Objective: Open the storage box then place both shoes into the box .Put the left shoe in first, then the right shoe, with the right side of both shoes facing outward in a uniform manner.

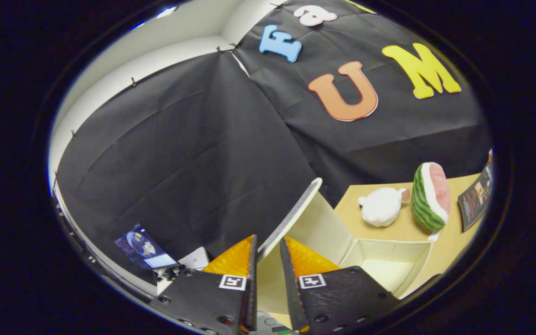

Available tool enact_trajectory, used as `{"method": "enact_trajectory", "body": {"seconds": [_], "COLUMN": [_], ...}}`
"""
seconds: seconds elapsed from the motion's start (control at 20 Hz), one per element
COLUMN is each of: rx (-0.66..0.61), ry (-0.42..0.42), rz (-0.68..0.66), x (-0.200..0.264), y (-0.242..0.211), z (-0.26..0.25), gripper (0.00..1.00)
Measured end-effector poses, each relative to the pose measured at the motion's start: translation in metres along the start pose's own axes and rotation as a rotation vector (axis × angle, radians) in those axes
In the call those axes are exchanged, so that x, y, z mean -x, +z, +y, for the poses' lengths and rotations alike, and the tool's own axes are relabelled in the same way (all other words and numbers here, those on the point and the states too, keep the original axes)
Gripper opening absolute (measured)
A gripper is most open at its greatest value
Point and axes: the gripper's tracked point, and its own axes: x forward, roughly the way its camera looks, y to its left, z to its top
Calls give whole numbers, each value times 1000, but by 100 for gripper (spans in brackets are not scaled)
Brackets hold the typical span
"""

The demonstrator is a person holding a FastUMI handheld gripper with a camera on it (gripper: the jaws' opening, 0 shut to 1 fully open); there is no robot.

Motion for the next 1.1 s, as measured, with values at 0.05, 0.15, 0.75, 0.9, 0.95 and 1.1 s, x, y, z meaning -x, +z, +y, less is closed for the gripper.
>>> {"method": "enact_trajectory", "body": {"seconds": [0.05,0.15,0.75,0.9,0.95,1.1], "rx": [14,38,191,253,266,299], "ry": [-6,-29,-284,-338,-355,-410], "rz": [-6,-9,-93,-115,-125,-141], "x": [0,-5,51,89,101,139], "y": [3,0,22,31,33,37], "z": [4,6,-58,-81,-91,-122], "gripper": [39,63,95,96,96,96]}}
